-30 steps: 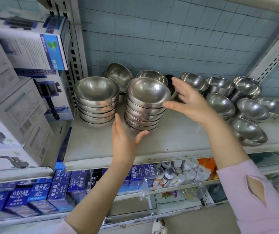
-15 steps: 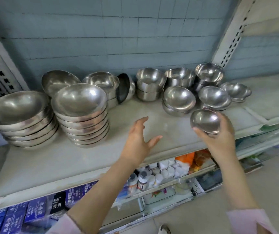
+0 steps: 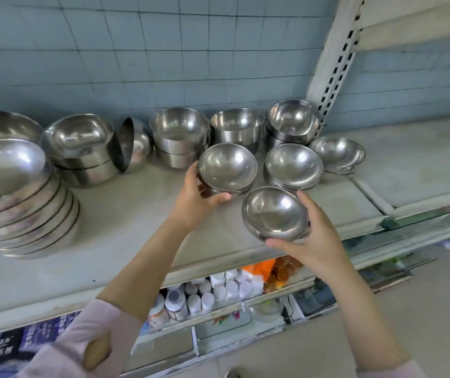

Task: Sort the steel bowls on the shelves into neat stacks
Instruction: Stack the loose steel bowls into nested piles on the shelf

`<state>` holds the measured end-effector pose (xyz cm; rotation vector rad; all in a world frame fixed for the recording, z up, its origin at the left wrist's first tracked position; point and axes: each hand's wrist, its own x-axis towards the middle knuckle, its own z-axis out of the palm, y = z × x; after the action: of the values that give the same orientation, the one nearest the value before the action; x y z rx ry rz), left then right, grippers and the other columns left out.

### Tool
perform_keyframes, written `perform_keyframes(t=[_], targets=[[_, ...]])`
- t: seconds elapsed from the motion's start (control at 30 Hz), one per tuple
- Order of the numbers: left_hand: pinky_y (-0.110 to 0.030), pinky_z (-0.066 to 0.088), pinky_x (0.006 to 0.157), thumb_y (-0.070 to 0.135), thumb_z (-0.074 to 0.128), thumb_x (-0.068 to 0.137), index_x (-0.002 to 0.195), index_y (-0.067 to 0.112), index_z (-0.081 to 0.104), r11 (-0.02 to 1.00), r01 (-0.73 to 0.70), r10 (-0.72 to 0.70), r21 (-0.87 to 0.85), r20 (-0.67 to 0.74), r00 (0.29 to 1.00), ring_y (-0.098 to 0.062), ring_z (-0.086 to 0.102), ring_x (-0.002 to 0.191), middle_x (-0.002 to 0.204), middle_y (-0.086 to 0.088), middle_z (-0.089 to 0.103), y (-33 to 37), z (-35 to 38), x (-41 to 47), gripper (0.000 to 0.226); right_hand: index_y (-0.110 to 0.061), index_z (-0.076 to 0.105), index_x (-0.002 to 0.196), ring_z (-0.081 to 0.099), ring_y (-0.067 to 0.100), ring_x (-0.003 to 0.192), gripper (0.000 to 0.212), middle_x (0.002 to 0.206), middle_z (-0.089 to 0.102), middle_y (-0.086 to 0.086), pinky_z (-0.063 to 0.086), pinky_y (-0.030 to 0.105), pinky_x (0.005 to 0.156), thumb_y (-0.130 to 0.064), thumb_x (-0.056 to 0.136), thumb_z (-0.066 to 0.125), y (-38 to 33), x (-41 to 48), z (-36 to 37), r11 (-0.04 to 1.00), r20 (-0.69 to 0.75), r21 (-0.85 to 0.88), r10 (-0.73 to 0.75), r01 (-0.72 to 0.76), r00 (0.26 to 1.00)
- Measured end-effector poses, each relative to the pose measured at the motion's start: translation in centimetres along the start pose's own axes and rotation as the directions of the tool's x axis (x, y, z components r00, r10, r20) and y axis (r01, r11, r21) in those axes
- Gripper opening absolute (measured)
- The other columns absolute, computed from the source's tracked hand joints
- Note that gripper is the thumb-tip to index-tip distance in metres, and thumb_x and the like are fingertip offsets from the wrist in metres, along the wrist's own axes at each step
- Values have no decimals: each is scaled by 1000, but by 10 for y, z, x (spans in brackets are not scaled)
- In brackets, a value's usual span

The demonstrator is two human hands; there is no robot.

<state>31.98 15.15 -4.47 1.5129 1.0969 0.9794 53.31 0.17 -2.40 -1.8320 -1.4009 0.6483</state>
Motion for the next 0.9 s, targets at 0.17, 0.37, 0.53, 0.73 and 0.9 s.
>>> perform_keyframes(t=[0.17, 0.37, 0.53, 0.73, 0.9], targets=[[-11, 45, 86, 19, 84, 71, 147, 19, 26, 998, 1, 0, 57, -17, 1000, -8, 57, 115, 137, 8, 47, -1, -25, -26, 96, -41, 28, 151, 40, 7, 134, 110, 139, 36, -25, 39, 34, 111, -46, 60, 91, -2, 3, -3, 998, 37, 55, -31, 28, 999], [-29, 49, 96, 40, 83, 59, 136, 31, 30, 998, 55, -57, -28, -52, 997, -11, 56, 120, 139, 10, 44, -6, -78, -77, 94, -45, 35, 147, 44, 2, 120, 102, 140, 42, -21, 40, 29, 100, -39, 62, 90, -25, 2, 3, 975, 44, 219, -38, 27, 998], [-20, 49, 90, 38, 83, 63, 136, 30, 31, 996, 75, -77, -52, -37, 996, 0, 53, 119, 137, 14, 44, -4, -93, -91, 89, -45, 38, 146, 43, 1, 121, 98, 133, 43, -29, 35, 19, 92, -35, 63, 90, -67, 15, 18, 948, 66, 294, -145, 120, 987], [-18, 49, 90, 32, 82, 73, 137, 25, 35, 997, 51, -52, -63, -25, 998, -5, 53, 122, 139, 10, 46, -7, -92, -90, 80, -43, 36, 146, 37, -4, 126, 97, 142, 39, -27, 30, 5, 87, -38, 65, 90, -113, 35, 43, 946, 162, 237, -264, 222, 951], [-26, 48, 98, 43, 80, 67, 141, 24, 31, 998, 38, -39, -46, -11, 999, -9, 55, 121, 142, 11, 43, -15, -94, -91, 90, -41, 31, 150, 39, 4, 134, 106, 149, 38, -23, 35, 23, 101, -45, 62, 90, -120, 43, 64, 967, 249, 149, -240, 208, 938]])
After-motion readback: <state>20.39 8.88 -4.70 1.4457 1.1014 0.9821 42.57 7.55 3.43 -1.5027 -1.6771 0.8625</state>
